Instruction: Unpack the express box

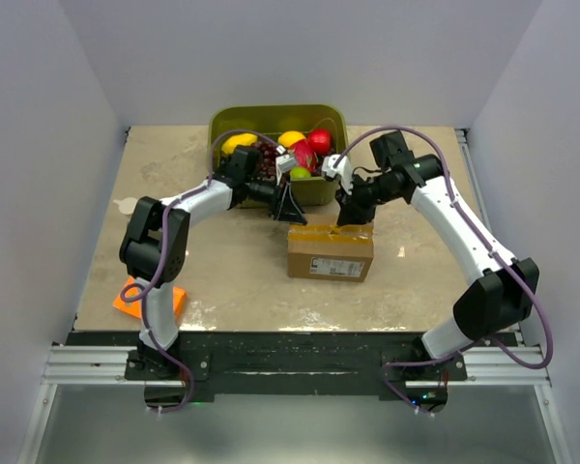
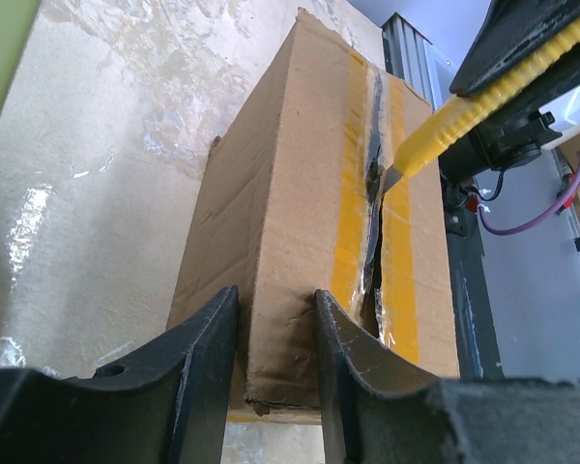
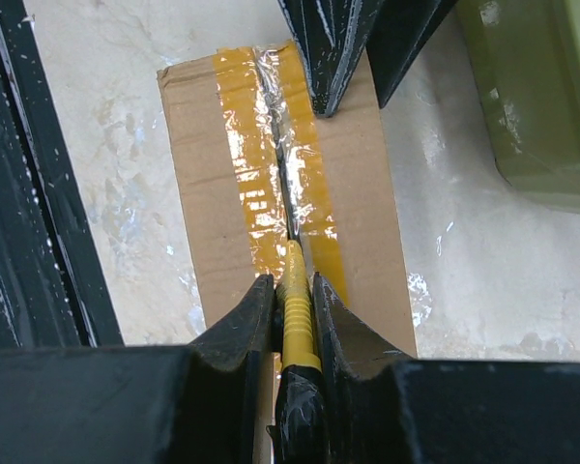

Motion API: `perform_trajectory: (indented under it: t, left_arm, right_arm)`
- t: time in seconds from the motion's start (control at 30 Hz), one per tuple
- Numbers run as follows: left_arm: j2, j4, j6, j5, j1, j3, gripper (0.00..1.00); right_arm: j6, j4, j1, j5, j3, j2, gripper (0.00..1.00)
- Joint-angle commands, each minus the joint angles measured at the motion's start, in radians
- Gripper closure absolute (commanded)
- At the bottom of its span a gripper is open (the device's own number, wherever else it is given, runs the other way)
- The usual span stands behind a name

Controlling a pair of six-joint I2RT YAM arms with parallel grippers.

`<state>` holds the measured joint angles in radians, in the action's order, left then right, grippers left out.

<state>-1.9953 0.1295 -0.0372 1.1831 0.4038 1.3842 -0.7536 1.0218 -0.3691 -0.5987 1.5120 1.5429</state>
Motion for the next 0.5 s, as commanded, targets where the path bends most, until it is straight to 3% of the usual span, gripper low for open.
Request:
perform_trajectory:
  t: [0.0,0.47]
  left_arm:
    - [-0.025,0.073,-0.09,-0.088,-0.026,-0.007,0.76]
    - [-0.023,0.11,-0.164,-0.097,-0.026,-0.01,0.8]
  right_arm:
    - [-0.044,0.107,0.065,0.091,-0.015,-0.052,1.0]
    - [-0.133,0.184,0.196,0.094,-0.047,-0.038,1.0]
